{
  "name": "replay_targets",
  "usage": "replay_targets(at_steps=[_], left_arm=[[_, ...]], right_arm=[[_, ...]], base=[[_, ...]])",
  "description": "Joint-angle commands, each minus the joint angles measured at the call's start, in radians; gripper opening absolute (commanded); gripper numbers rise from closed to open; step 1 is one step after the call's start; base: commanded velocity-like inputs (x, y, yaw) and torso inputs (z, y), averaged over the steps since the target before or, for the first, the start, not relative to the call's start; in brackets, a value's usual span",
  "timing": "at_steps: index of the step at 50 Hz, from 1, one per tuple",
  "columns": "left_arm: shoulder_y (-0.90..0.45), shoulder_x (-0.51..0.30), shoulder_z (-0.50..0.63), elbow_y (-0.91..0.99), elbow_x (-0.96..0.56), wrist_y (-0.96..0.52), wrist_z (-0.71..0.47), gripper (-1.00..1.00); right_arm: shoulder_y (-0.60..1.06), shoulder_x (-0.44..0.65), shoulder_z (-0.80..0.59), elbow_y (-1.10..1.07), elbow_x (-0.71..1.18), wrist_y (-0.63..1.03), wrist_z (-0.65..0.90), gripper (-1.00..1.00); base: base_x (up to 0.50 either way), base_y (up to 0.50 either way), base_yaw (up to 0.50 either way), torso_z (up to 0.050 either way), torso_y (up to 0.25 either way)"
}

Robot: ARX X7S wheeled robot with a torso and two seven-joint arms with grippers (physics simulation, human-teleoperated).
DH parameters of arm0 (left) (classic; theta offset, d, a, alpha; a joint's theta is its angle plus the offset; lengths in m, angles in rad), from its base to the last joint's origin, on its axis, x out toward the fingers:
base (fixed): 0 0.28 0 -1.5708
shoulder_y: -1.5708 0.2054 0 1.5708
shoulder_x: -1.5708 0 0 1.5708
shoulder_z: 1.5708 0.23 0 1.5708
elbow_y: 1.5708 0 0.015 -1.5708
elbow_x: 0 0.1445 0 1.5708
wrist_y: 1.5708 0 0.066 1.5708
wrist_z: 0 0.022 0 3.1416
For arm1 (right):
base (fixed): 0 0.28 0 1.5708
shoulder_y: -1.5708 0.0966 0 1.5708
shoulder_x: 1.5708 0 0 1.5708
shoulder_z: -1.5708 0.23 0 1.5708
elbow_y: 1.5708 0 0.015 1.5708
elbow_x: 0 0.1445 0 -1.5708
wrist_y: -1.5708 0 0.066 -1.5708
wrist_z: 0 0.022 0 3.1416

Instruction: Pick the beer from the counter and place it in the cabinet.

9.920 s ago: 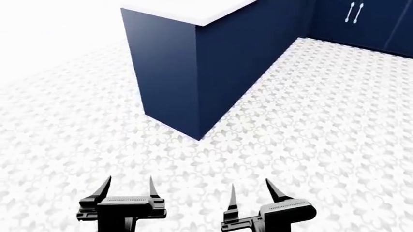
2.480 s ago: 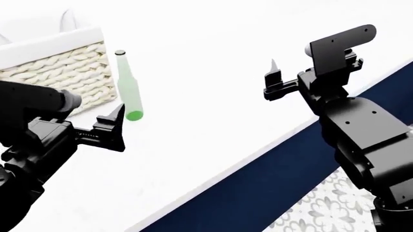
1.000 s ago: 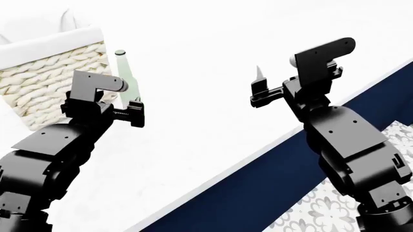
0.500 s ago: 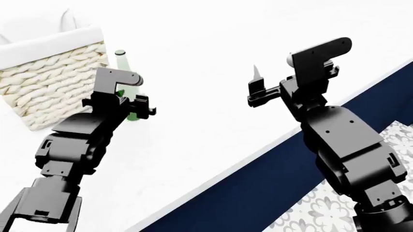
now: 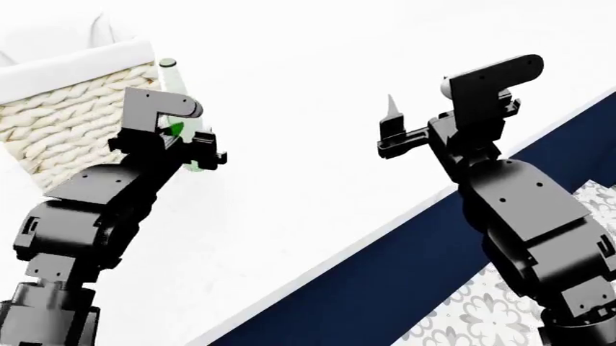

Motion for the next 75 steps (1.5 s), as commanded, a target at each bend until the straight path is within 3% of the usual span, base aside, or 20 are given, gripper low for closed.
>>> replay_targets(at_steps=[1,6,18,50,75], left_arm=[[0.167,-0.146,-0.093,0.595,-0.19,-0.329,-0.129,-1.0],[0.255,-0.182,-0.175,0.768,-0.285,-0.404,-0.168,-1.0],[0.363,-0.211,-0.213,0.837,-0.306,-0.384,-0.176,-1.0],[0.356,-0.228,-0.242,0.889,-0.347,-0.422,-0.212,-1.0],[0.394,-0.241,-0.26,0.877,-0.338,-0.369,-0.198,-1.0]], right_arm=[[-0.015,0.03,0.016,-0.058,0.018,0.039,0.025,1.0],[-0.034,0.049,0.033,-0.115,0.032,0.062,0.053,1.0],[-0.067,0.081,0.043,-0.204,0.041,0.108,0.101,1.0],[-0.095,0.13,0.007,-0.321,0.006,0.159,0.15,1.0],[-0.102,0.132,0.001,-0.38,0.007,0.181,0.181,1.0]], base=[[0.0,0.0,0.0,0.0,0.0],[0.0,0.0,0.0,0.0,0.0],[0.01,0.01,0.0,0.0,0.0],[0.35,0.25,0.0,0.0,0.0],[0.43,0.26,0.0,0.0,0.0]])
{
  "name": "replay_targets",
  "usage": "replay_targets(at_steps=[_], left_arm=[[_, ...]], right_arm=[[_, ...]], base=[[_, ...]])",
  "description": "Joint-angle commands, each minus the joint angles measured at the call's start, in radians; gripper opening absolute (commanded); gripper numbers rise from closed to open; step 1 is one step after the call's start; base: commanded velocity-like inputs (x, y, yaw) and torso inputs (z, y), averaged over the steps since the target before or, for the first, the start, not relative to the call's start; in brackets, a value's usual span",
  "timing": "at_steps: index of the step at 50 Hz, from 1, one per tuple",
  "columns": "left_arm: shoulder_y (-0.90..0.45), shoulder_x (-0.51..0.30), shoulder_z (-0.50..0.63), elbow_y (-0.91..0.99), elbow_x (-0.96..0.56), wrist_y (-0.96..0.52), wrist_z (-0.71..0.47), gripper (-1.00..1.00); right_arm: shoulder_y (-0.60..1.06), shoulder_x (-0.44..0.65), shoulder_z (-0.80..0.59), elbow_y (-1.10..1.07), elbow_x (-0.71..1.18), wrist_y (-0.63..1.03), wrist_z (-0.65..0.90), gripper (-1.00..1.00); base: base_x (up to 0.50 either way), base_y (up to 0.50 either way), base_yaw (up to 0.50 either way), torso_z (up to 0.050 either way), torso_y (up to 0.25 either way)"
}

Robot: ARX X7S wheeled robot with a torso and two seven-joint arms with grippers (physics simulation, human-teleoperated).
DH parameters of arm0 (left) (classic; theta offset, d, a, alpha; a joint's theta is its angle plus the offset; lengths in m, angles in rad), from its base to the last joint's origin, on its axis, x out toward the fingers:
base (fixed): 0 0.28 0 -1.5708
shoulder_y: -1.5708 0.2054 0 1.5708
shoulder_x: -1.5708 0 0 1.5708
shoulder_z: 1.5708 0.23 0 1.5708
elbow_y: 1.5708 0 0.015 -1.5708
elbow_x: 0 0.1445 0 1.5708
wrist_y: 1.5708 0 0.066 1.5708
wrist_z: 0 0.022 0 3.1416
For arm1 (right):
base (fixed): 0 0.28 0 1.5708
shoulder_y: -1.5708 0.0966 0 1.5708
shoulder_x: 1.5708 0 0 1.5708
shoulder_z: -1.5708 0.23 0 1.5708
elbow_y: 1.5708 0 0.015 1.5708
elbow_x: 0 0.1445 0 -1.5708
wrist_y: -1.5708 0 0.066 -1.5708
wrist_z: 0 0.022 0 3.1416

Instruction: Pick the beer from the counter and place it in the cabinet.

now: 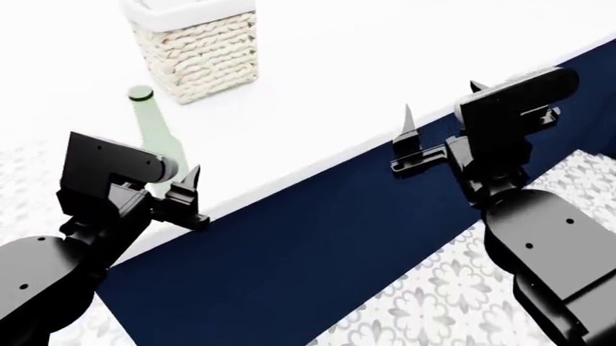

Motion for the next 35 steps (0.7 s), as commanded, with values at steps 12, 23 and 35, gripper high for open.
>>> replay_targets(at_steps=[12,23,35], left_arm=[[0.039,-0.013,-0.066,0.032,-0.043,0.019,-0.016,-1.0],[0.052,-0.015,-0.096,0.077,-0.067,0.023,-0.033,-1.0],[0.056,-0.001,-0.071,0.074,-0.034,0.053,-0.043,-1.0]], right_arm=[[-0.008,-0.028,0.008,-0.09,0.028,0.029,0.045,1.0],[-0.041,-0.063,0.024,-0.212,0.073,0.047,0.1,1.0],[-0.117,-0.11,-0.05,-0.246,0.002,-0.05,0.12,1.0]], base=[[0.44,0.24,0.0,0.0,0.0],[0.45,0.23,0.0,0.0,-0.002],[0.29,0.07,0.21,0.0,0.0]])
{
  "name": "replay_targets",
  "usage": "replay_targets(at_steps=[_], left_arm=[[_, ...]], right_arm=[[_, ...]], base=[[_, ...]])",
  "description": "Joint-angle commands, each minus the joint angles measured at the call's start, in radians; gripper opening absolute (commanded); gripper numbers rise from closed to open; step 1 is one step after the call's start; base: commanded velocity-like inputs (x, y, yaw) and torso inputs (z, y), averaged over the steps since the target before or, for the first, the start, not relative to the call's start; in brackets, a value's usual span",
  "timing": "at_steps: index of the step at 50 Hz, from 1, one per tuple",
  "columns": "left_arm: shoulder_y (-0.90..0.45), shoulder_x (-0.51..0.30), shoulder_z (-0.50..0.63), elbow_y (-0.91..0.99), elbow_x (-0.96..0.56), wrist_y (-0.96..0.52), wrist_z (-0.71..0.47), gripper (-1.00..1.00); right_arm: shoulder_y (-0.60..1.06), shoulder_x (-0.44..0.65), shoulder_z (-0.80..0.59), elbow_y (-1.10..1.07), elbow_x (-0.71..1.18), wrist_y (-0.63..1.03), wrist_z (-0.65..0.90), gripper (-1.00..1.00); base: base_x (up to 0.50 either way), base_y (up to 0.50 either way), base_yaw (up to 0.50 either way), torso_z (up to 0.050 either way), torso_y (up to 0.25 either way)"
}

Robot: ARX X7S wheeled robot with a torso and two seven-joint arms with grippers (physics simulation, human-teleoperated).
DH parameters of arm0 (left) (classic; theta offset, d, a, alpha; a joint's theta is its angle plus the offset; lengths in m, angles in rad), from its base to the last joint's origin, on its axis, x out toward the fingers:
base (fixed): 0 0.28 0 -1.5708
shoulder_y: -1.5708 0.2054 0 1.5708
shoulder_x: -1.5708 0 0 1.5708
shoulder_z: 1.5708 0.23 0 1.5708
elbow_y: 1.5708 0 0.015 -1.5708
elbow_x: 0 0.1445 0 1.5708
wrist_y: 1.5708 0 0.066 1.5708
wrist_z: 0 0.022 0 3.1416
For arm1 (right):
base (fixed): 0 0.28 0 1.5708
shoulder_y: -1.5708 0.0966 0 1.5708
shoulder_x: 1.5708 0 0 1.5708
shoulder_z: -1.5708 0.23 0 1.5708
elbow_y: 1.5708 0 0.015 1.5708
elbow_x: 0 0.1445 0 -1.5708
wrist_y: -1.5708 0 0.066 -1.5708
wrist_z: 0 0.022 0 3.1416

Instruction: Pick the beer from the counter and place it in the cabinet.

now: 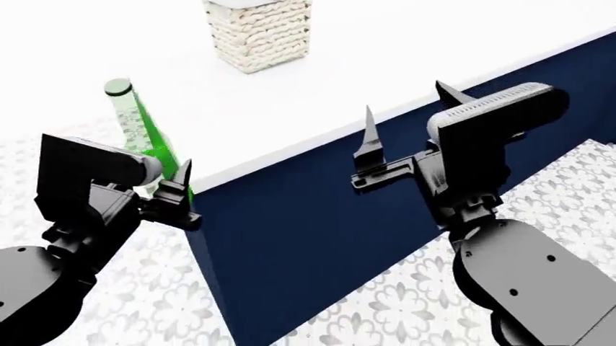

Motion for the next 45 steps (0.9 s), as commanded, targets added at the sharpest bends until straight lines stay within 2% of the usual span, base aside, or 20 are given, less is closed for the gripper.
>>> replay_targets(at_steps=[1,10,25,37,45], left_arm=[[0.004,0.012,0.0,0.0,0.007,0.026,-0.015,-1.0],[0.009,0.03,0.009,-0.075,0.058,0.095,0.003,-1.0],[0.037,0.016,-0.054,-0.061,0.051,0.108,-0.028,-1.0],[0.033,0.088,-0.082,-0.064,0.039,0.167,-0.05,-1.0],[0.019,0.098,-0.065,-0.102,0.072,0.196,-0.046,-1.0]], right_arm=[[-0.053,-0.041,-0.057,-0.027,-0.052,-0.062,0.023,1.0],[-0.061,-0.074,-0.136,0.03,-0.126,-0.132,0.006,1.0],[-0.063,-0.102,-0.139,0.046,-0.121,-0.176,0.0,1.0],[-0.032,-0.197,-0.204,0.06,-0.153,-0.215,0.003,1.0],[-0.029,-0.249,-0.221,0.038,-0.154,-0.238,0.02,1.0]], base=[[0.0,0.0,0.5,0.0,0.0],[0.0,0.0,0.5,0.0,0.0],[0.0,0.0,0.5,0.0,0.0],[0.0,0.0,0.5,0.0,0.0],[0.0,0.0,0.5,0.0,0.0]])
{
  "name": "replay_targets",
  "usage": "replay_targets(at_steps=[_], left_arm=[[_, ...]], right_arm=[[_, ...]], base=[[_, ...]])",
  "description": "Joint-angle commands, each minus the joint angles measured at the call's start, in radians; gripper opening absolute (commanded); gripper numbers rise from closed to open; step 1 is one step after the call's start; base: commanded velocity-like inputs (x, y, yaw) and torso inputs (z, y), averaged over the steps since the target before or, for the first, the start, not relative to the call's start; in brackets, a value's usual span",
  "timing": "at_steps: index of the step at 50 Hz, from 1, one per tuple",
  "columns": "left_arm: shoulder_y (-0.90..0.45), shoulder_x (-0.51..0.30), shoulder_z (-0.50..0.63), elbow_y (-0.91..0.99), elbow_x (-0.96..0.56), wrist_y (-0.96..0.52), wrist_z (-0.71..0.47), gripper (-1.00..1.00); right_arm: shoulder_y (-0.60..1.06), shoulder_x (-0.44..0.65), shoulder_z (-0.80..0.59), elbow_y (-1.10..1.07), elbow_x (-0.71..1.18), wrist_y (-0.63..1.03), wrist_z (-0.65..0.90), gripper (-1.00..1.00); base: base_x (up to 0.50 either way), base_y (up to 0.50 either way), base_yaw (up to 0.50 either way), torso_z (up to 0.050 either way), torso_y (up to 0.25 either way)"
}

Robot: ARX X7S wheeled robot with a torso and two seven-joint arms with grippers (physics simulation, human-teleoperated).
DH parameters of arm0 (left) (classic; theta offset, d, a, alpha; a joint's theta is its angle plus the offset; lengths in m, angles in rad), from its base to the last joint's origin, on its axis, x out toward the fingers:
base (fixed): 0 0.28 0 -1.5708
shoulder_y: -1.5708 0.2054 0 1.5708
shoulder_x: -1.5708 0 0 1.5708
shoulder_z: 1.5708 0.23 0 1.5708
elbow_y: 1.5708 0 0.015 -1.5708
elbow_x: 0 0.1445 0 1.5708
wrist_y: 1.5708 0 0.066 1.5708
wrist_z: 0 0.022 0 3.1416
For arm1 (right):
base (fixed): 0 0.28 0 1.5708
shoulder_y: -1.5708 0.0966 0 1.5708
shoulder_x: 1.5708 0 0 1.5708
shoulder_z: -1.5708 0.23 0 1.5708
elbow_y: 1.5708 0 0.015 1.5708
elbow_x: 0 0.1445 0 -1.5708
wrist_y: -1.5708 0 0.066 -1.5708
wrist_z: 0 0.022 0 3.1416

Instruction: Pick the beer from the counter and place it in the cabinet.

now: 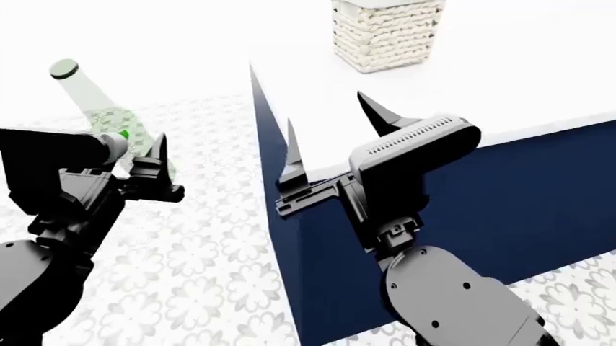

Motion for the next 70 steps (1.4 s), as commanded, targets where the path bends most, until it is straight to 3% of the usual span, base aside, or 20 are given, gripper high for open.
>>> replay_targets(at_steps=[1,24,49,57,70], left_arm=[[-0.012,0.026,0.0,-0.03,0.015,0.041,-0.013,-1.0],[-0.019,0.061,0.027,-0.092,0.054,0.112,0.005,-1.0],[0.022,0.061,0.028,-0.179,0.154,0.229,0.009,-1.0],[0.005,0.122,0.082,-0.27,0.208,0.312,0.029,-1.0],[-0.139,0.209,0.165,-0.467,0.267,0.371,0.053,-1.0]], right_arm=[[0.009,-0.068,-0.032,-0.013,-0.009,-0.033,0.013,1.0],[-0.028,-0.156,-0.117,-0.087,-0.054,-0.104,0.062,1.0],[-0.07,-0.149,-0.128,0.03,-0.074,-0.196,0.055,1.0],[-0.072,-0.157,-0.139,0.067,-0.086,-0.232,0.049,1.0],[-0.07,-0.162,-0.138,0.118,-0.087,-0.274,0.039,1.0]], base=[[0.0,0.0,0.5,0.0,0.0],[0.0,0.0,0.5,0.0,0.0],[0.0,0.0,0.5,0.0,0.0],[0.0,0.0,0.5,0.0,0.0],[0.0,0.0,0.5,0.0,0.0]])
